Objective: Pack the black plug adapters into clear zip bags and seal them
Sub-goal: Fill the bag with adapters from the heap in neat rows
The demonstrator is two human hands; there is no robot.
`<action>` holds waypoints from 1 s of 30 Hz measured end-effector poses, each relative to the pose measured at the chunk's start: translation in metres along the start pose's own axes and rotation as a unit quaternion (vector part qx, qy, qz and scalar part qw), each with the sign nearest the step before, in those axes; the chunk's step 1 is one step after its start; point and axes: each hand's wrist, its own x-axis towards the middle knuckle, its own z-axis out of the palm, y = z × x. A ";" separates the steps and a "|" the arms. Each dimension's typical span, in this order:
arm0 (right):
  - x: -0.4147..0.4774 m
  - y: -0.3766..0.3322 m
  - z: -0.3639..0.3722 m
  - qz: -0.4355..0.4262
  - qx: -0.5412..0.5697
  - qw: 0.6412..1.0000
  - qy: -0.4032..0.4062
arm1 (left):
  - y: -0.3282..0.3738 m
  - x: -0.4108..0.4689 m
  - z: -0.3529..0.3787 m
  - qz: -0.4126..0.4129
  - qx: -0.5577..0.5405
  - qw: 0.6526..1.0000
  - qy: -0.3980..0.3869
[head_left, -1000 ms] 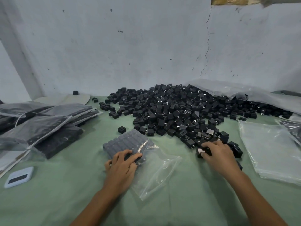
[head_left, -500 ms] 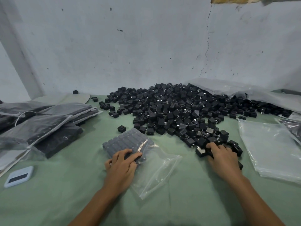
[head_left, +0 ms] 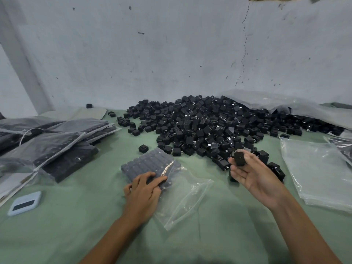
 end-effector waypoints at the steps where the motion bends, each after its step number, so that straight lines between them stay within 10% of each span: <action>1: -0.003 0.001 0.002 0.003 -0.010 1.000 -0.006 | 0.000 0.000 0.000 0.000 0.000 1.000 0.000; 8: -0.035 0.027 0.020 0.114 -0.142 0.979 -0.088 | 0.000 -0.001 0.001 0.001 -0.003 1.000 0.000; 13: -0.047 0.060 0.050 0.161 -0.408 0.878 -0.190 | -0.001 0.001 0.002 -0.003 -0.011 1.000 0.006; 22: -0.003 0.112 0.116 0.152 0.015 0.988 0.018 | -0.001 0.001 0.000 0.000 -0.012 1.000 -0.003; 30: 0.015 0.141 0.136 0.091 -0.165 0.964 0.189 | 0.001 -0.001 -0.002 -0.003 -0.020 1.000 -0.006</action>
